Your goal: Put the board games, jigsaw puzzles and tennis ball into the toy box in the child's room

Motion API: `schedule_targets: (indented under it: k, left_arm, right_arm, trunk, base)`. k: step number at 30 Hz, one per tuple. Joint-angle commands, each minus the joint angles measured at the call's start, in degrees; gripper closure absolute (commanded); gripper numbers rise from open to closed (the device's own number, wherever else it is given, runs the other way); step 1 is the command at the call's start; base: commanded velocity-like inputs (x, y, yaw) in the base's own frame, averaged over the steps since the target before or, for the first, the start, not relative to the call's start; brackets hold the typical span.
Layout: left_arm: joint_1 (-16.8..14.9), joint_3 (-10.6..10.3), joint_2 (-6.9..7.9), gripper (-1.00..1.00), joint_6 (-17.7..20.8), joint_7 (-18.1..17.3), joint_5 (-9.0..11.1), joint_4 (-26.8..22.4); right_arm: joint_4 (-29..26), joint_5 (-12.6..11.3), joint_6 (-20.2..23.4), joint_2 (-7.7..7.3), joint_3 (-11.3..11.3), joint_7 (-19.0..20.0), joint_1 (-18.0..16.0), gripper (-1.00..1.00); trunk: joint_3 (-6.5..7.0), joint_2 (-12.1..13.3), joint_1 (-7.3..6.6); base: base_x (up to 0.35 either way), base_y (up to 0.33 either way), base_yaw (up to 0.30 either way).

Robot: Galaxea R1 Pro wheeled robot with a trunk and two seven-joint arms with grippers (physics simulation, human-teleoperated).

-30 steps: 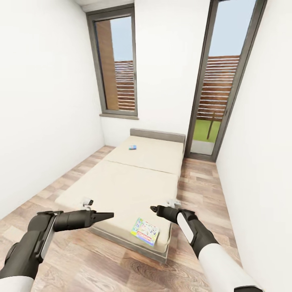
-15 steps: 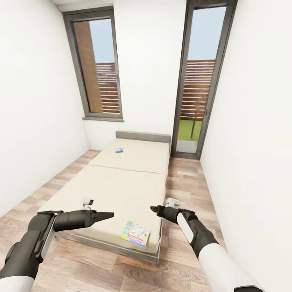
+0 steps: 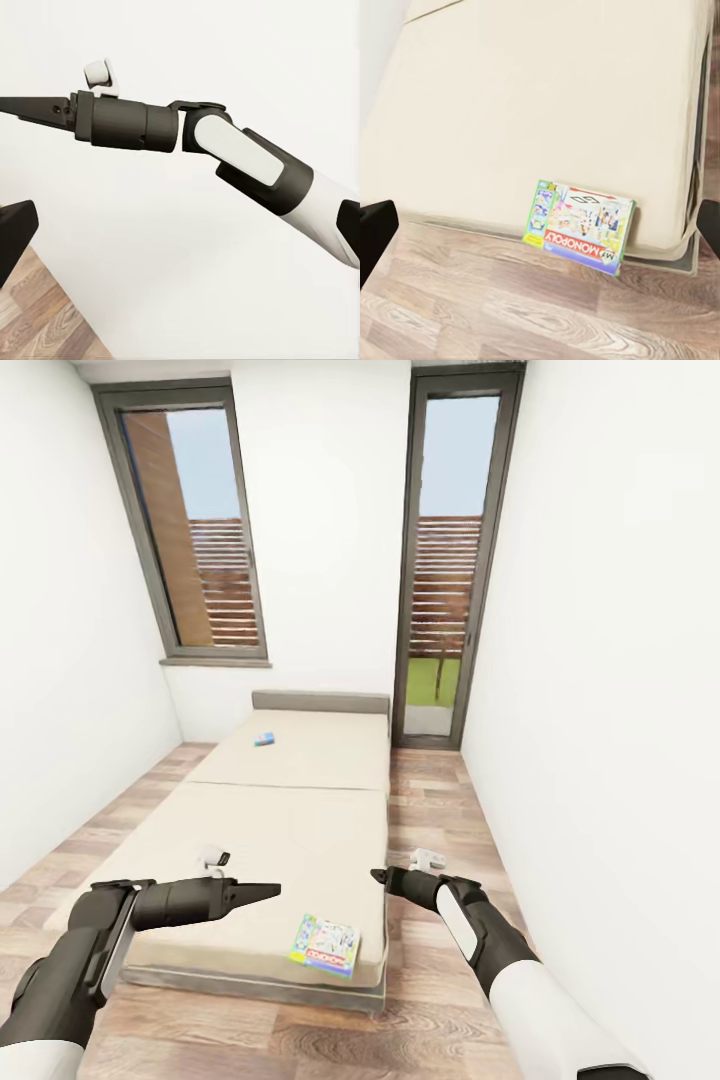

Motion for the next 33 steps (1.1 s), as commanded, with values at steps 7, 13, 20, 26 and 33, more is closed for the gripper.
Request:
schedule_targets:
  k: [7, 13, 20, 26, 33]
  left_arm:
    - [0.0, 0.0, 0.02, -1.0, 0.6, -0.3, -0.1, 0.0]
    - [0.0, -0.1, 0.03, -1.0, 0.6, -0.3, -0.1, 0.0]
    - [0.0, -0.1, 0.03, -1.0, 0.6, -0.3, -0.1, 0.0]
    - [0.0, 0.0, 0.03, -1.0, 0.6, -0.2, -0.1, 0.0]
    - [0.0, -0.1, -0.01, -1.0, 0.6, -0.3, -0.2, 0.0]
  right_arm:
    - [-0.1, -0.1, 0.2, -0.01, 0.0, 0.1, -0.1, -1.0]
    - [-0.3, -0.1, 0.2, 0.0, 0.0, 0.1, -0.1, -1.0]
    - [-0.3, -0.1, 0.2, 0.0, -0.1, 0.1, -0.1, -1.0]
    - [-0.3, -0.1, 0.2, 0.03, -0.1, 0.1, -0.1, -1.0]
    - [-0.3, -0.1, 0.2, -0.01, -0.1, 0.1, -0.1, -1.0]
  trunk:
    - [0.23, -0.1, 0.04]
    - [0.54, -0.1, 0.04]
    - [0.9, -0.1, 0.04]
    - [1.21, -0.1, 0.04]
    - [1.53, -0.1, 0.04]
  base:
    - [0.0, 0.226, -0.257]
    - [0.0, 0.047, -0.257]
    - [0.0, 0.005, -0.256]
    - [0.0, 0.001, -0.255]
    - [0.0, -0.065, -0.215]
